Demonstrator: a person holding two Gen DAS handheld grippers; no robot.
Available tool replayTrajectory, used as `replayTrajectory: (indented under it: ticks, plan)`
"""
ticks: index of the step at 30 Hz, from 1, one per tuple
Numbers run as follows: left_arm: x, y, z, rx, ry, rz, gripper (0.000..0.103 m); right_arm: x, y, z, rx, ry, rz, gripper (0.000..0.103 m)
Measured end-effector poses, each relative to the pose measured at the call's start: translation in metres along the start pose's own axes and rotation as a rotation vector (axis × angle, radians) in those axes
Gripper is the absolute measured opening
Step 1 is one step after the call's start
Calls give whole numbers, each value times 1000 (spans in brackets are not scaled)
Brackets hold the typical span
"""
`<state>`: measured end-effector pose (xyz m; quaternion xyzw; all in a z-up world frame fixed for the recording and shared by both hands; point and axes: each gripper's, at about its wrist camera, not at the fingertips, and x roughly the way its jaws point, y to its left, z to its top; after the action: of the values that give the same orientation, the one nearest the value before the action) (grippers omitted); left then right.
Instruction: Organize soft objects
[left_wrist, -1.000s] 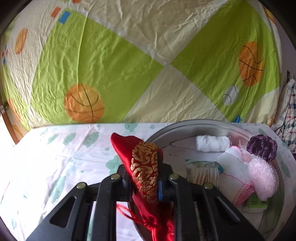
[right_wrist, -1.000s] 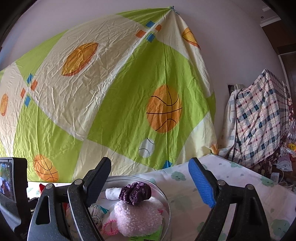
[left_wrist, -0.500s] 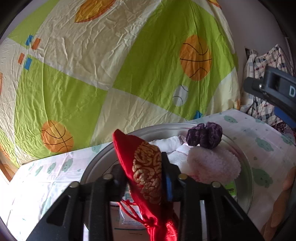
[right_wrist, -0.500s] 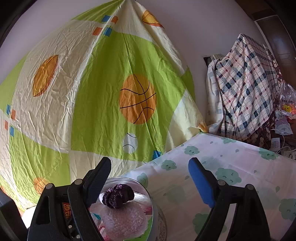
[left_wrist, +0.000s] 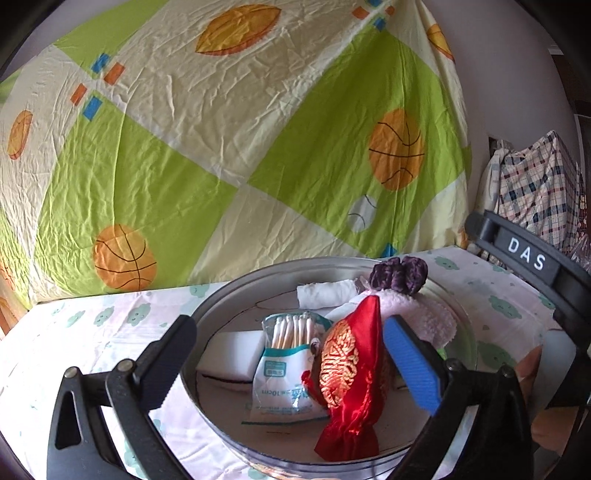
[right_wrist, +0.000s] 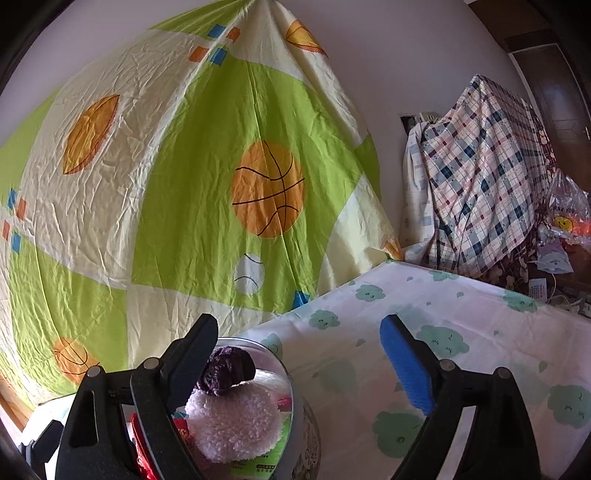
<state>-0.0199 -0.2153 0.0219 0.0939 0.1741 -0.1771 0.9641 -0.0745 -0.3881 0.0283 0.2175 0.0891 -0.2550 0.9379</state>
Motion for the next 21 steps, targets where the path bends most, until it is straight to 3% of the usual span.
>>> replayTrajectory:
  ticks: [3, 10, 17, 21]
  plan:
    - [-3, 11, -3, -32, 2, 9, 103, -7, 8, -8, -53, 6, 15, 92]
    - [-12, 30, -13, -76, 3, 43, 103, -45, 34, -27, -226, -99, 11, 93]
    - [-27, 42, -18, -83, -39, 74, 103, -89, 45, -35, -293, -283, 21, 100]
    - [-33, 41, -21, -58, -47, 95, 103, -101, 52, -37, -341, -327, 5, 100]
